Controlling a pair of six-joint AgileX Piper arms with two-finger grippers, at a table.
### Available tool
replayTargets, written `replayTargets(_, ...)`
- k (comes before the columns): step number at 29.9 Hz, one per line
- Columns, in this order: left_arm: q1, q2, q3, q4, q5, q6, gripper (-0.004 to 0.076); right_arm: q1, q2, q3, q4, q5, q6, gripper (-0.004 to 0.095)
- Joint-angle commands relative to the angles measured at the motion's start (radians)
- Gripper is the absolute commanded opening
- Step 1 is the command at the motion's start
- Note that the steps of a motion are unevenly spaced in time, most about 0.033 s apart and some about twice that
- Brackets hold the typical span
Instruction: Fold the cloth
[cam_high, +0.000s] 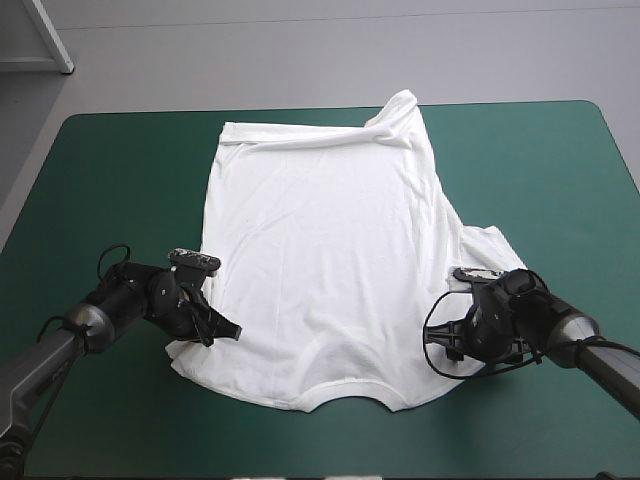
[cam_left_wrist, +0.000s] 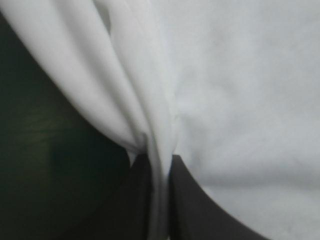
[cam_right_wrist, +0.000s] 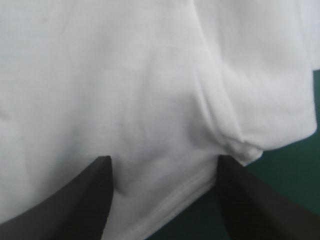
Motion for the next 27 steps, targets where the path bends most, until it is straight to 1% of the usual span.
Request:
replayTargets(1,-0.005,0.029,0.027,-0.007,0.047,0.010,-0.0010,-0.001,0.036,-0.008,0.083,-0.051,-0.040,0.0539)
replayTargets(2,-0.005,0.029,0.027,-0.007,0.047,0.014,-0.0010,-0.001,0.045,-0.008,0.094,-0.056,-0.056,0.0511)
replayTargets(4,-0.005,0.029,0.027,-0.007,0.047,0.014,-0.0010,-0.001,0.049,0.013,0.114,-0.097,-0.079,0.0373)
replayTargets(5,-0.005,0.029,0.027,-0.007,0.047,0.014,-0.0010,-0.001,0.049,0.027,0.117,-0.122,-0.089,0.0270)
replayTargets(7,-0.005,0.029,0.027,-0.007,0.035,0.014,-0.0010,-0.001,0.049,0.060,0.117,-0.184,-0.101,0.0029)
replayTargets(8,-0.005,0.029,0.027,-0.007,0.035,0.014,-0.0010,-0.001,0.049,0.071,0.117,-0.209,-0.105,-0.0015)
replayTargets(12,-0.005,0.017,-0.006,-0.007,0.032,0.020,-0.0010,-0.001,0.028,0.068,0.103,-0.248,-0.128,-0.0015)
replayTargets(14,-0.005,-0.001,-0.056,0.002,0.063,0.039,-0.0010,-0.001,-0.002,0.036,0.089,-0.241,-0.150,-0.0014)
replayTargets(16,-0.005,-0.027,-0.138,0.018,0.120,0.039,-0.0010,-0.001,-0.044,-0.023,0.063,-0.206,-0.149,-0.0014)
replayTargets(19,-0.005,-0.065,-0.292,0.046,0.197,0.037,-0.0010,-0.001,-0.100,-0.149,0.006,-0.111,-0.149,-0.0014)
replayTargets(22,-0.005,-0.088,-0.502,0.079,0.292,0.037,-0.0010,-0.001,-0.141,-0.313,-0.083,-0.007,-0.144,-0.0014)
replayTargets(27,-0.005,-0.100,-0.876,0.179,0.421,0.037,-0.0010,-0.001,-0.150,-0.671,-0.224,0.150,-0.149,-0.0014)
